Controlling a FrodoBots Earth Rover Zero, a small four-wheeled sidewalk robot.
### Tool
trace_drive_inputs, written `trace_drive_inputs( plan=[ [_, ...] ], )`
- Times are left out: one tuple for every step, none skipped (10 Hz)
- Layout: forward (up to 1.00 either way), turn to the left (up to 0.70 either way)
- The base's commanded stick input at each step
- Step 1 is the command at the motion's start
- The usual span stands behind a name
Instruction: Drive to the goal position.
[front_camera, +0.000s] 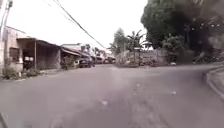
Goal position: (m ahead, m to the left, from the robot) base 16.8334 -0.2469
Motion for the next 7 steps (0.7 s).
trace_drive_inputs(
  plan=[
    [1.00, 0.00],
    [1.00, 0.00],
    [1.00, 0.00],
    [1.00, 0.00],
    [1.00, 0.00],
    [1.00, 0.00],
    [1.00, 0.00]
  ],
)
